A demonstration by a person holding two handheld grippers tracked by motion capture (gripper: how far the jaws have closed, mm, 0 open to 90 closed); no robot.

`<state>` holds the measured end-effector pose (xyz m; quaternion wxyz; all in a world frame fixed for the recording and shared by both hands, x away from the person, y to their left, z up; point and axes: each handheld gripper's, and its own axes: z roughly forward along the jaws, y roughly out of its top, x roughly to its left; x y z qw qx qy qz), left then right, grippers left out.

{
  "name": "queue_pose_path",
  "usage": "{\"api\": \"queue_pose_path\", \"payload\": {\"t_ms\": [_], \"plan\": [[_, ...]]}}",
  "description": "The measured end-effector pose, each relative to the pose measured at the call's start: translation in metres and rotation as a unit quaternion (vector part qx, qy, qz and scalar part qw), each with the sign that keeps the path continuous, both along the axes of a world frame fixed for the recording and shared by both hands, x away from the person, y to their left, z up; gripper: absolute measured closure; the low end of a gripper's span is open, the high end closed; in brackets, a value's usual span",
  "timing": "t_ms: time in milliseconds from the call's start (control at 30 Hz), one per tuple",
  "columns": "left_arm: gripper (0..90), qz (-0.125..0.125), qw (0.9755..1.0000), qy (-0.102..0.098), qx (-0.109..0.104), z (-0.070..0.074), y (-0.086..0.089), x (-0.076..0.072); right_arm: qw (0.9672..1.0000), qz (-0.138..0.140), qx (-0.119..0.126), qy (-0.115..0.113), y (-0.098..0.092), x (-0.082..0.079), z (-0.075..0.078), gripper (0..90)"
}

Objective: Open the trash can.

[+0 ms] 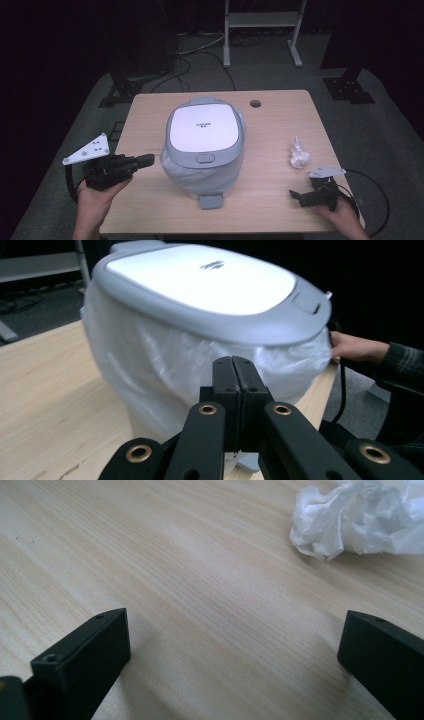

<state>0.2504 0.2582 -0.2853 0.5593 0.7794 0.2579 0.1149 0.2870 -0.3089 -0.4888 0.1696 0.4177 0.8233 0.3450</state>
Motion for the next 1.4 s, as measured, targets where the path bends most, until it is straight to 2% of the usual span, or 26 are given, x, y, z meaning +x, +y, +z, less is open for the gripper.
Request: {"api": "queue_pose_path", "payload": {"t_ms": [300, 667, 1233, 1400], "plan": [[89.8, -0.023, 0.9997, -0.010, -0.002, 0.016, -0.020, -0.005, 1.0000, 0.000, 0.000, 0.000, 0.000, 0.000, 0.000, 0.0], [89.4, -0.052, 0.9986, -0.013, 0.000, 0.023, -0.047, -0.002, 1.0000, 0.000, 0.000, 0.000, 0.000, 0.000, 0.000, 0.0], [89.3, -0.081, 0.9967, -0.010, 0.004, 0.023, -0.078, 0.004, 1.0000, 0.000, 0.000, 0.000, 0.000, 0.000, 0.000, 0.0], [89.3, -0.091, 0.9957, -0.007, 0.011, 0.022, -0.089, 0.005, 1.0000, 0.000, 0.000, 0.000, 0.000, 0.000, 0.000, 0.0]]}}
